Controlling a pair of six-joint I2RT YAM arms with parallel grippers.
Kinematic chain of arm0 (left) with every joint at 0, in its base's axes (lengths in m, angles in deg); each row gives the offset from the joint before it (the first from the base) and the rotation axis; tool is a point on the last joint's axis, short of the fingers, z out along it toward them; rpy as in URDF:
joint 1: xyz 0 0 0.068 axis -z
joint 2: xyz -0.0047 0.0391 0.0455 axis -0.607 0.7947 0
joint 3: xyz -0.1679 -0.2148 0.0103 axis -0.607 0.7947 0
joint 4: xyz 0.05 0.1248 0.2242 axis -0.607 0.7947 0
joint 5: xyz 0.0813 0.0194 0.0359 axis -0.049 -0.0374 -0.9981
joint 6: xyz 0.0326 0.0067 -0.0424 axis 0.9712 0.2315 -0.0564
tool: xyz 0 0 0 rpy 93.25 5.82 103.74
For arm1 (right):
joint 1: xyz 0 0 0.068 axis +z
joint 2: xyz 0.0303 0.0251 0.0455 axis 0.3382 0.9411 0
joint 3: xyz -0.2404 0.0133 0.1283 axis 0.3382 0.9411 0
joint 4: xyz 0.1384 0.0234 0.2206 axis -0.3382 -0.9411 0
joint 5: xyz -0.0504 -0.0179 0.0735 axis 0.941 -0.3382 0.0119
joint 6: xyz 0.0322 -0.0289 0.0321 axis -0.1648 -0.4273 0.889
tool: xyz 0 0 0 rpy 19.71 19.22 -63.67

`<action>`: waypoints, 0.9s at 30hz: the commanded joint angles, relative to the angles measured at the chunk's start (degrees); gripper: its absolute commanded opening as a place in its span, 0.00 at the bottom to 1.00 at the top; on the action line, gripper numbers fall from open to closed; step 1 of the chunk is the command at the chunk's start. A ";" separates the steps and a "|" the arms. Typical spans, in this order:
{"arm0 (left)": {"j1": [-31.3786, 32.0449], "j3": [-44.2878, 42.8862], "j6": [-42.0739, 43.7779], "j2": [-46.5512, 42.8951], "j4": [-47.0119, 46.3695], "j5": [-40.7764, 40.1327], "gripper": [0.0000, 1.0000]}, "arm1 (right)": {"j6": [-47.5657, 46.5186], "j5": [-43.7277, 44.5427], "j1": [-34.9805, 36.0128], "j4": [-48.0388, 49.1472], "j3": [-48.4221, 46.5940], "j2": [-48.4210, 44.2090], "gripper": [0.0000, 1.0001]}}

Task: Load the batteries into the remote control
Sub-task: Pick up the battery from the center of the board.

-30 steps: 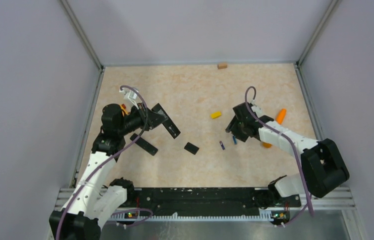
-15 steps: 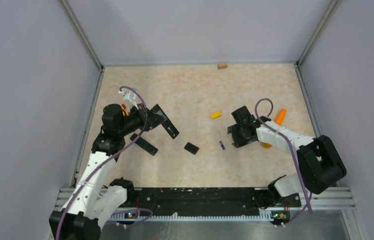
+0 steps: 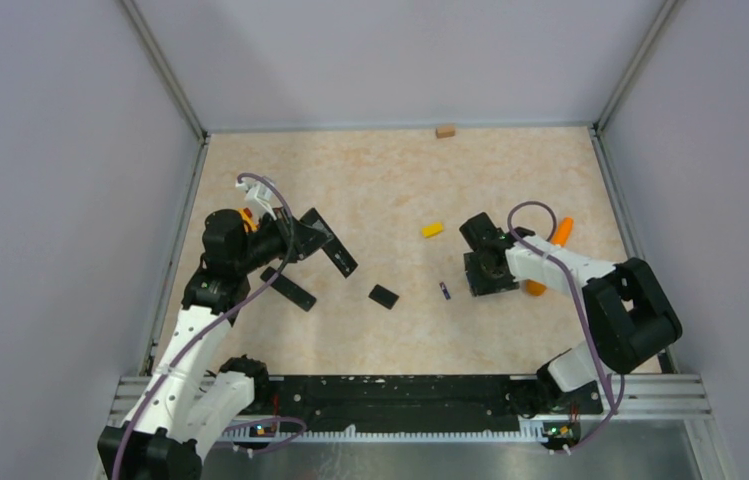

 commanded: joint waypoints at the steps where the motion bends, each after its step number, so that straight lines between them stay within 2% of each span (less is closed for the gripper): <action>1: -0.07 -1.23 0.92 -0.59 -1.48 -0.67 0.00 | 2.49 5.59 0.44 -3.68 -1.97 -0.57 0.53; 8: -0.03 -1.08 1.12 -0.16 -1.33 -0.63 0.00 | 1.00 5.70 -1.14 -0.84 -0.73 -0.81 0.54; 16: -0.07 -0.77 1.12 0.06 -1.22 -0.92 0.00 | 1.10 6.11 -1.14 -2.14 -1.89 -0.85 0.55; 18: -0.07 -0.79 1.16 0.00 -1.22 -0.89 0.00 | 0.58 5.72 -1.15 -1.92 -1.96 -0.22 0.47; 20: -0.07 -0.89 1.25 -0.03 -1.01 -0.89 0.00 | -1.58 6.14 -1.12 -0.92 -2.02 0.33 0.32; 22: -0.07 -0.99 1.38 -0.08 -0.79 -0.94 0.00 | -4.40 7.23 -1.15 0.04 -2.34 0.72 0.22; 27: -0.07 -1.07 1.52 -0.29 -0.43 -1.04 0.00 | -12.78 11.27 -1.42 3.32 -2.74 1.25 0.15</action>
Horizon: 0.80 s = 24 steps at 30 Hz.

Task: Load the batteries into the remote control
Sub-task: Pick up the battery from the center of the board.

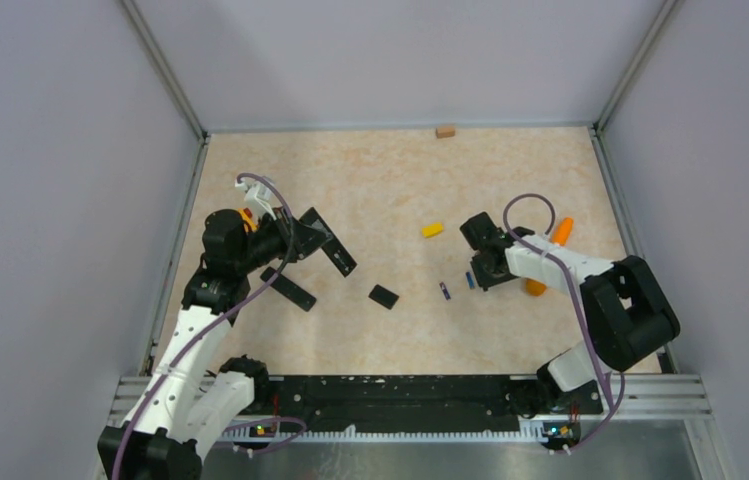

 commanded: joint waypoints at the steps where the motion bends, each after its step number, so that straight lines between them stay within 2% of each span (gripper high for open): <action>1: -0.07 -1.13 1.12 -0.35 -0.52 -0.22 0.00 | -9.70 3.46 -0.84 5.18 -2.51 0.90 0.14; 6: -0.07 -1.05 1.12 -0.48 -0.36 -0.31 0.00 | -17.57 -2.57 -2.01 11.98 -1.51 2.55 0.00; 19: -0.07 -0.58 0.42 -0.40 -1.39 0.30 0.00 | -30.78 -11.86 -2.01 16.21 -0.16 0.95 0.00; 24: -0.02 -0.63 0.36 -0.79 -1.40 0.39 0.00 | -32.82 -11.15 -2.01 15.51 -0.16 0.63 0.00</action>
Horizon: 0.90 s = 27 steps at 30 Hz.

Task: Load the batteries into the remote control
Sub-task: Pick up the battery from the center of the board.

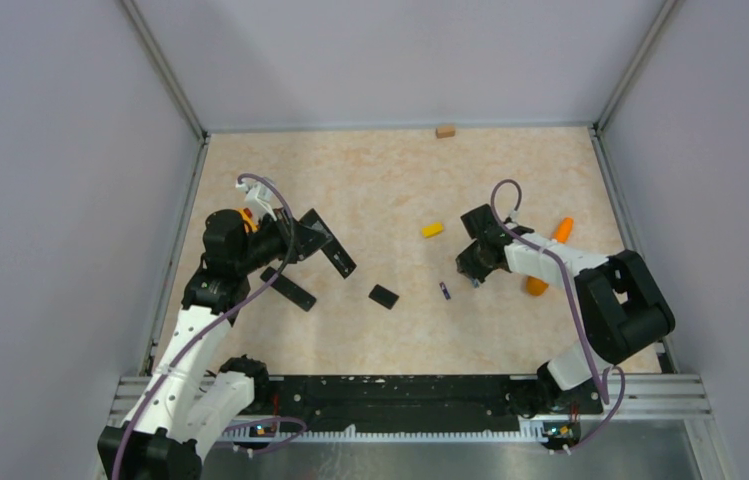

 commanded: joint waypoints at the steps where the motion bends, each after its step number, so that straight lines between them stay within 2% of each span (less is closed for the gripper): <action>1: -0.06 -0.68 0.08 -0.77 -2.29 0.42 0.00 | -4.62 0.15 -0.39 0.82 -0.84 -1.75 0.00; 3: -0.07 -0.72 0.09 -0.77 -2.25 0.39 0.00 | -5.41 0.65 -0.37 -0.62 -2.82 -1.34 0.02; 4: -0.07 -0.75 0.09 -0.77 -2.25 0.47 0.00 | -5.03 0.81 -0.42 -2.60 -3.63 -0.88 0.10; 5: -0.07 -0.70 0.07 -0.82 -2.25 0.49 0.00 | -4.12 0.83 -0.45 -4.61 -4.89 -0.46 0.23; 6: -0.07 -0.69 0.01 -0.76 -2.20 0.54 0.00 | -3.04 0.84 -0.41 -6.33 -5.43 -0.29 0.31; 8: -0.07 -0.66 0.05 -0.81 -2.17 0.46 0.00 | 0.42 -0.11 -0.41 -7.45 -4.82 -0.67 0.38; 16: -0.07 -0.76 0.29 -1.12 -2.02 0.33 0.00 | 16.81 -1.75 -0.59 -6.45 -0.22 -3.11 0.43; 20: -0.07 -0.75 0.63 -2.09 -1.48 -0.18 0.00 | 20.36 -0.50 -0.64 -8.18 -0.15 -2.48 0.45; 27: -0.07 -0.91 0.76 -2.47 -1.11 -0.60 0.00 | 25.83 3.59 -0.76 -12.05 1.34 -3.41 0.56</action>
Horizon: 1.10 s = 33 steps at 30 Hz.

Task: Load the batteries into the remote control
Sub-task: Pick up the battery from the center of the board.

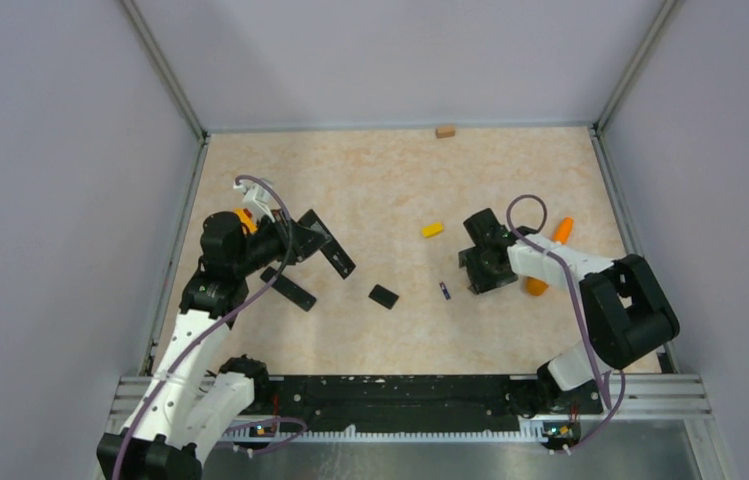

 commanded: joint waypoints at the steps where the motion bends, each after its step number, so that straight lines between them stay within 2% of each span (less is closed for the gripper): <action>1: -0.07 -0.90 0.75 -0.95 -1.63 -0.51 0.00 | 5.56 3.74 -0.61 -3.59 1.55 -2.17 0.56; 15: -0.05 -0.83 0.93 -0.27 -1.45 -0.64 0.00 | 7.54 6.65 -4.13 -4.40 2.82 -1.18 0.54; 17: -0.07 -0.75 1.08 -0.29 -1.37 -0.76 0.00 | 6.67 6.08 -4.25 -4.00 2.35 -0.29 0.49; 20: -0.07 -0.69 1.03 -0.28 -1.28 -0.83 0.00 | 5.13 5.14 -4.24 -3.87 1.59 1.20 0.36; 23: -0.07 -0.71 1.02 -0.28 -1.28 -0.93 0.00 | 3.68 5.50 -4.26 -4.94 1.03 2.07 0.32; 30: -0.07 -0.35 1.10 -0.35 -1.19 -1.21 0.00 | -1.68 6.93 -4.24 -3.42 0.51 2.69 0.35; 33: -0.07 -0.39 1.10 -0.44 -1.19 -1.53 0.00 | -3.08 5.43 -4.26 -2.63 0.15 3.22 0.42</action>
